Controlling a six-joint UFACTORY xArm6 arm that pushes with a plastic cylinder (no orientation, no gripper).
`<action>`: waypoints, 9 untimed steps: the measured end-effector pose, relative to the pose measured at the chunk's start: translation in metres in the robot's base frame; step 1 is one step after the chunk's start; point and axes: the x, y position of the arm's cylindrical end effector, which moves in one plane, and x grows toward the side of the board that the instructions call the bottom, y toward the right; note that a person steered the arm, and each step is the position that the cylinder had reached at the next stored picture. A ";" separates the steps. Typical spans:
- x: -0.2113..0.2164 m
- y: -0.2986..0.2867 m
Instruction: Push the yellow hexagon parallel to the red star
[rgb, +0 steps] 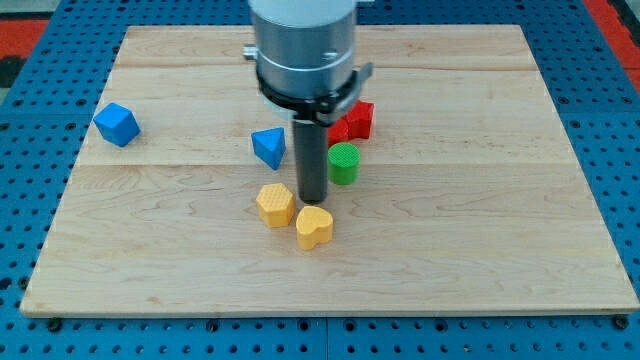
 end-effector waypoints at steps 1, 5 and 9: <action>0.001 0.041; -0.035 -0.081; -0.007 -0.002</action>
